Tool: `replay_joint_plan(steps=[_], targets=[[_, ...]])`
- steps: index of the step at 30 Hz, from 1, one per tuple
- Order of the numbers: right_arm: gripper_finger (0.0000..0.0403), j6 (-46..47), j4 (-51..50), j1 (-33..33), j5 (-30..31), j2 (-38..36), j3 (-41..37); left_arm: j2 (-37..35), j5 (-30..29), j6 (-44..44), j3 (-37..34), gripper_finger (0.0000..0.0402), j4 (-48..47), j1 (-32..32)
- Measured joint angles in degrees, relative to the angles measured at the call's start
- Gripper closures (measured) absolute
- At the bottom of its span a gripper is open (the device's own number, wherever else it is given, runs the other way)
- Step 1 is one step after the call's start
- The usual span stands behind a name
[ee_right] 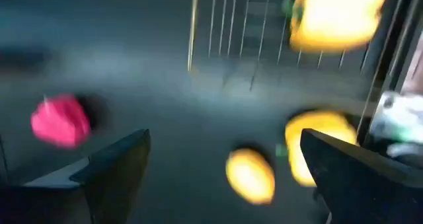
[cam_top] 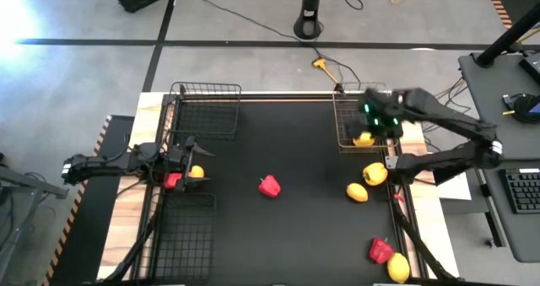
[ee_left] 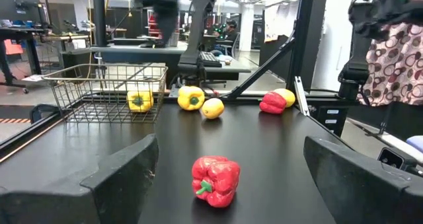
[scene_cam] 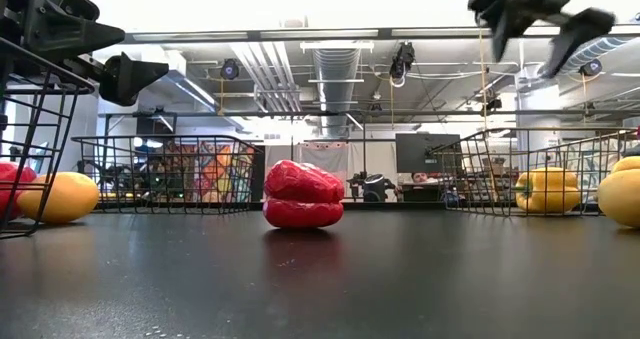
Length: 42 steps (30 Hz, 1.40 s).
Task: Sort produce into baskets
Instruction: Put the yellow bell pepper into the gold wire basket
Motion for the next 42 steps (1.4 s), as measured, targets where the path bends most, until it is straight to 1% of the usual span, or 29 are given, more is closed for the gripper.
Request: replay_joint_plan(steps=[3,6,9,12,15,17,19,20,24,27,30,35,39,42], targets=[[0.0021,8.71,0.10,11.51,0.84,-1.67,-1.84,0.00,0.00,0.00,0.00,0.0041,0.00,0.00],[0.0021,15.70,0.20,21.51,2.07,-1.41,-3.97,0.02,-0.01,0.00,-0.01,0.0041,0.00,0.00],[0.0021,18.97,0.41,27.97,2.50,0.37,-6.04,0.00,-0.02,0.00,-0.01,0.0041,0.00,-0.02],[0.0021,18.33,0.81,32.04,2.55,2.91,-7.79,0.02,-0.01,0.00,0.00,0.0041,0.00,0.00],[0.0021,11.49,0.83,33.64,2.44,5.93,-8.94,0.02,-0.01,0.00,0.00,0.0041,0.00,-0.01],[0.0021,2.58,0.75,33.88,0.94,8.32,-9.27,0.01,-0.02,0.00,-0.01,0.0041,0.01,0.00],[0.0021,-8.79,0.00,33.90,-1.68,10.80,-9.27,0.01,-0.02,0.00,-0.01,0.0041,0.00,-0.01],[0.0021,-12.31,-0.66,33.90,-3.22,12.07,-9.23,0.00,-0.02,0.00,0.00,0.0041,0.02,-0.02],[0.0021,-23.99,-3.63,33.61,-6.70,18.30,-8.64,0.00,-0.02,0.00,-0.01,0.0041,0.00,-0.01],[0.0021,-32.53,-8.51,33.59,-7.17,23.01,-8.46,0.01,-0.02,0.00,-0.01,0.0041,0.00,-0.02],[0.0021,-40.00,-8.45,33.76,-5.54,27.13,-8.99,0.01,-0.02,0.00,0.00,0.0041,0.00,0.00],[0.0021,-49.07,-8.50,33.89,-0.03,33.42,-9.24,0.01,-0.02,0.00,-0.01,0.0041,0.01,0.00],[0.0021,-54.35,-8.82,34.01,5.67,35.68,-9.25,0.00,-0.02,0.00,0.00,0.0041,0.02,0.00],[0.0021,-56.35,-8.81,34.00,9.19,35.56,-9.27,0.02,-0.02,0.00,0.00,0.0041,0.01,-0.01]])
